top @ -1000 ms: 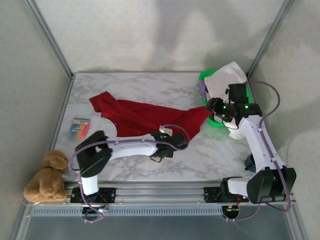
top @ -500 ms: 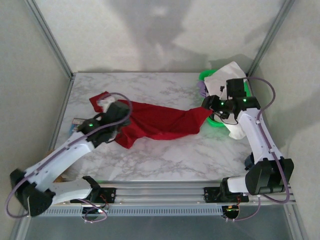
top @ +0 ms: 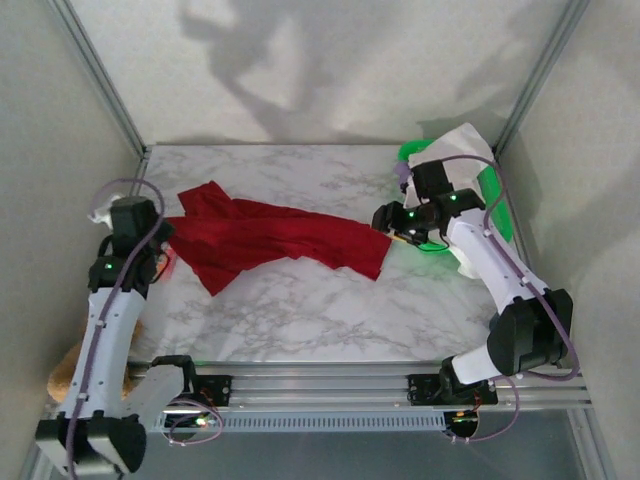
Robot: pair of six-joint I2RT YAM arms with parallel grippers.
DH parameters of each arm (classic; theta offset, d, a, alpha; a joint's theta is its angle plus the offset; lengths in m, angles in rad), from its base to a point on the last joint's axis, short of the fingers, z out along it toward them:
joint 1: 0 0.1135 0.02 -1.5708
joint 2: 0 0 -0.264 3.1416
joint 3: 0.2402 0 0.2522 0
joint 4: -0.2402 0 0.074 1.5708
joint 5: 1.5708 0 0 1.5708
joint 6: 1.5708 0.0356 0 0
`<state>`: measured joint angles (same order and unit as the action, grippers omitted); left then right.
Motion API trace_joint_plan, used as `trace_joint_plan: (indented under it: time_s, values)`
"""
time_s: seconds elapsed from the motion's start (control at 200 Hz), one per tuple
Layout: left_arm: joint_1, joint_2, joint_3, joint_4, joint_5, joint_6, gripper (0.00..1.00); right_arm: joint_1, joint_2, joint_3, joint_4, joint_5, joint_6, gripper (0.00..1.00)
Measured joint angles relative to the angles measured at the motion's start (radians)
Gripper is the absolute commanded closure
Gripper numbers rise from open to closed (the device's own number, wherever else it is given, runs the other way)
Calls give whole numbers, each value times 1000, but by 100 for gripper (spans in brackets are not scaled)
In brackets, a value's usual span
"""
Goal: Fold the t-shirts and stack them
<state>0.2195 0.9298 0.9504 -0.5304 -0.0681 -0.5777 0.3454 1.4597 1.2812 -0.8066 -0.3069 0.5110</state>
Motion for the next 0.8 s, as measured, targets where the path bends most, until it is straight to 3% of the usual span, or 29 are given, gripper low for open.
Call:
trace_joint_plan:
  time_s: [0.22,0.511,0.801]
  values:
    - [39,2,-96,63,209,11,100,82,76,-56,19,48,5,63]
    - [39,-14,-163,63,288,15,100,265,153,-121,-13,184,-29,63]
    - [39,-15,-169,64,305,18,100,353,246,-121,-1,218,-71,63]
